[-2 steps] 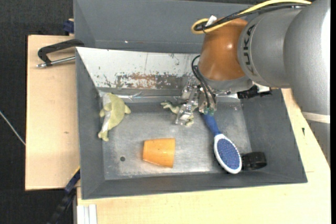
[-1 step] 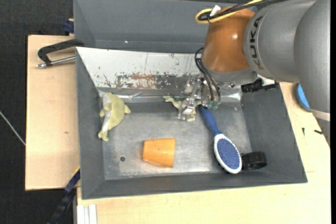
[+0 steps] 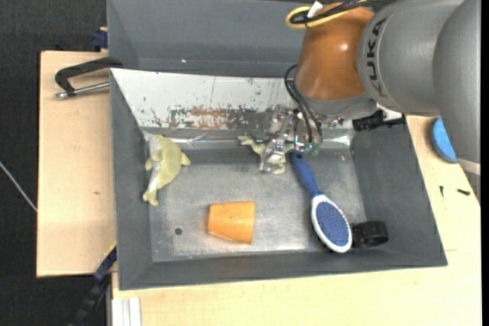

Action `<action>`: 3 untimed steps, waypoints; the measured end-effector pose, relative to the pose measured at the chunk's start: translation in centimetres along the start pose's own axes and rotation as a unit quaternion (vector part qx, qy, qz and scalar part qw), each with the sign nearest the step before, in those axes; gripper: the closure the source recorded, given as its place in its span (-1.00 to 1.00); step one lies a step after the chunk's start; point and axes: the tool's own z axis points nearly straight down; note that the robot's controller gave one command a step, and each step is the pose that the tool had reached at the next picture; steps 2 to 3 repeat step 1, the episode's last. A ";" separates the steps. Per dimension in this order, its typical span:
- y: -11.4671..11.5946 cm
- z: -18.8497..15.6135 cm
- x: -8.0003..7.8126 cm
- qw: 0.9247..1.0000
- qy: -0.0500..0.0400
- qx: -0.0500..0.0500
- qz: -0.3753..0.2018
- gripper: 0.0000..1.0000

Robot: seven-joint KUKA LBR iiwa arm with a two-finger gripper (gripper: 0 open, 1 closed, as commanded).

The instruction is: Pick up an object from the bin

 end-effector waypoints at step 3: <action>0.2 -3.9 -0.2 1.000 -0.001 0.000 -0.001 1.00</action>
Offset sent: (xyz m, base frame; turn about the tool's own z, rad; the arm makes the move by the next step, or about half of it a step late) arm 0.0001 -0.0002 0.0358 0.0000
